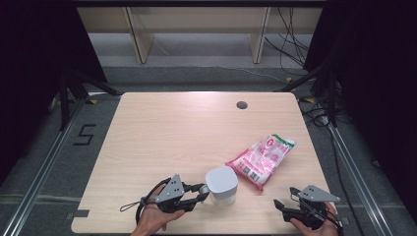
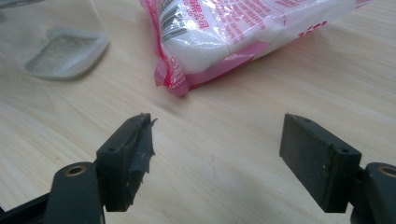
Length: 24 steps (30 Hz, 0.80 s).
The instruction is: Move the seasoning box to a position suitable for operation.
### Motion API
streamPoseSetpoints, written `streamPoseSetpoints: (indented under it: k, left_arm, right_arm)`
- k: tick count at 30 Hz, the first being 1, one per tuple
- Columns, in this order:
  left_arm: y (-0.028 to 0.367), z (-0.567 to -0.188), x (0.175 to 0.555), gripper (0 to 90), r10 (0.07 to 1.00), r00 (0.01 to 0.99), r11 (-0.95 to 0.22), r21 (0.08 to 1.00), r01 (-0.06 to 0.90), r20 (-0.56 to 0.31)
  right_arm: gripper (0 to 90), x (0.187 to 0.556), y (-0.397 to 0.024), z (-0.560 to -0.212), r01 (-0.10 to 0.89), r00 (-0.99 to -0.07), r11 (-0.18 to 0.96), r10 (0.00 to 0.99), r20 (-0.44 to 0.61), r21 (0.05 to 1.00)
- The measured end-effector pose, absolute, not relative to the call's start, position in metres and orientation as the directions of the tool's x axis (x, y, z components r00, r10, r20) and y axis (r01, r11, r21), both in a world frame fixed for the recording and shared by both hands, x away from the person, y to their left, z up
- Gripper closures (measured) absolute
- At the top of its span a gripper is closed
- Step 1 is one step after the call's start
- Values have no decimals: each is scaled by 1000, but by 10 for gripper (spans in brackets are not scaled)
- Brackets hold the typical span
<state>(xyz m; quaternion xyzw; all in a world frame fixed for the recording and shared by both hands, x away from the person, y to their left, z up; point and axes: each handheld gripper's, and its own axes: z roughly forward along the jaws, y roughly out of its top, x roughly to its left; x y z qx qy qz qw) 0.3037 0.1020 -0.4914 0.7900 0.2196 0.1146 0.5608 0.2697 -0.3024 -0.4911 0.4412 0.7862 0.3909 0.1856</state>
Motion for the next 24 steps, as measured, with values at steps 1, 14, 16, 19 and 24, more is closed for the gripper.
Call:
streamPoseSetpoints:
  k: [1, 14, 16, 19, 24]
  left_arm:
    - [103, -492, 305, 677, 491, 869, -268, 937, 223, -67]
    - [103, -493, 306, 677, 483, 875, -275, 942, 191, -37]
    - [103, -492, 306, 677, 481, 876, -285, 938, 197, -38]
    - [102, -492, 305, 676, 459, 888, -293, 938, 184, -31]
    - [100, -492, 304, 674, 444, 896, -300, 937, 181, -31]
  right_arm:
    - [267, 270, -303, -492, 543, -542, 310, 839, 44, 780]
    - [270, 270, -302, -491, 549, -546, 309, 836, 54, 776]
    - [270, 270, -303, -491, 547, -546, 314, 836, 47, 776]
    - [270, 270, -303, -491, 546, -547, 314, 836, 47, 777]
    - [270, 270, -303, -491, 550, -547, 321, 836, 43, 771]
